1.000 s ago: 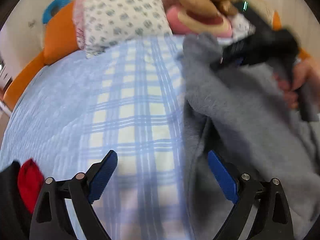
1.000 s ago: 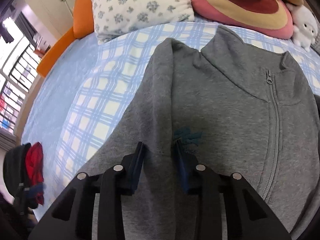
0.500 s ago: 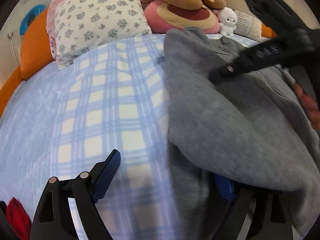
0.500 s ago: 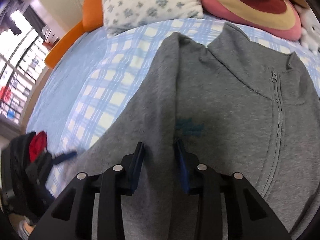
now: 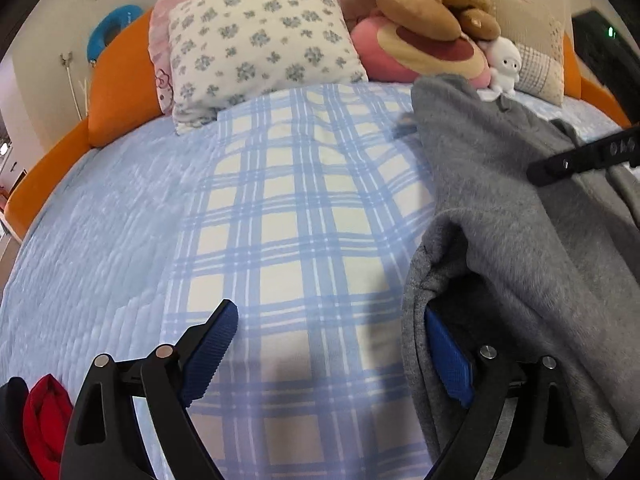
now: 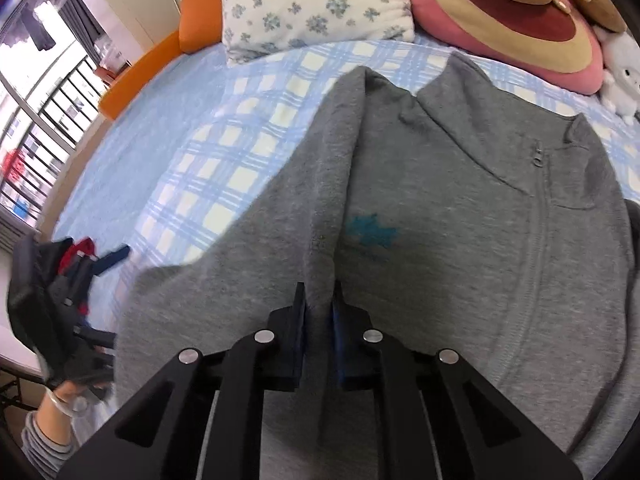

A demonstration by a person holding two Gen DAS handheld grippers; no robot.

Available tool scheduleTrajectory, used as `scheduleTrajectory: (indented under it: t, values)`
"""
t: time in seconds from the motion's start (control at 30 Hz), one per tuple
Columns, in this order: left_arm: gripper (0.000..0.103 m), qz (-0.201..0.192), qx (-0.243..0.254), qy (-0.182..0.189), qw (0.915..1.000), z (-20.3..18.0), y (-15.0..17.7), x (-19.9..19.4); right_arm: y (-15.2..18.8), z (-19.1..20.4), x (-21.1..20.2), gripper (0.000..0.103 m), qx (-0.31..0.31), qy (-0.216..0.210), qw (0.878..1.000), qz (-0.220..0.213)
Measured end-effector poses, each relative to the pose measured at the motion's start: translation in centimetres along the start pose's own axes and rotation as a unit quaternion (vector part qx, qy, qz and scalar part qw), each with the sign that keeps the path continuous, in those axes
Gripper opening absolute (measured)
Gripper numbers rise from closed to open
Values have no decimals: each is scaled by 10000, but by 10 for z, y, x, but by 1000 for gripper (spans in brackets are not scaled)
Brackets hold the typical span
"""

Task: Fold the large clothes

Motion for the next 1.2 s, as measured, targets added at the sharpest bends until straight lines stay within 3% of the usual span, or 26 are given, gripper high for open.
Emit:
scheduleTrajectory:
  t: [0.13, 0.23, 0.27, 0.3, 0.37, 0.43, 0.6, 0.7, 0.8, 0.87, 1.0, 1.2]
  values:
    - [91, -54, -473, 262, 9985, 11, 8, -5, 7, -8, 4, 12, 89, -27, 10000, -17]
    - [91, 22, -730, 348, 9967, 17, 20, -3, 10, -8, 7, 19, 91, 41, 9999, -81]
    - [90, 43, -834, 371, 9958, 20, 24, -4, 10, -5, 5, 30, 14, 80, 9999, -134]
    - [88, 44, -896, 286, 9956, 24, 27, -7, 10, -4, 3, 54, -30, 102, 9998, -163]
    - [87, -38, -961, 241, 9951, 31, 31, -16, 8, -5, -8, 70, -4, 180, 9993, -341]
    - [87, -210, -1009, 268, 9943, 34, 26, -31, 3, -7, -24, 68, -45, 297, 9973, -670]
    - [87, -665, -831, 690, 9919, 6, -14, -60, -16, -4, -48, 37, -65, 201, 9928, -1181]
    - [87, -767, -627, 1013, 9899, -25, -44, -64, -32, -1, -44, 37, 16, 246, 9924, -1204]
    - [87, -512, -246, 868, 9946, -51, -54, -45, -49, 4, -32, 37, 93, 141, 9932, -1150]
    - [87, -249, -102, 731, 9970, -59, -50, -26, -60, 8, -22, 37, 63, 110, 9943, -1059]
    - [88, 92, -273, 474, 9985, -55, -25, 5, -81, 7, 10, 37, -41, 354, 9960, -820]
    - [90, -353, -589, 307, 9972, -53, 3, 12, -110, -22, 58, 37, 502, 412, 9960, -607]
Point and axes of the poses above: each gripper's, at about its wrist camera, not at the fingertips, and x roughly the way its jaws point, z to its left, y to its underside, the point moved 8 cm from there along x, roughly the way its jaws point, and after that the axes turned 6 degrees about y, right-handed, at the moved point
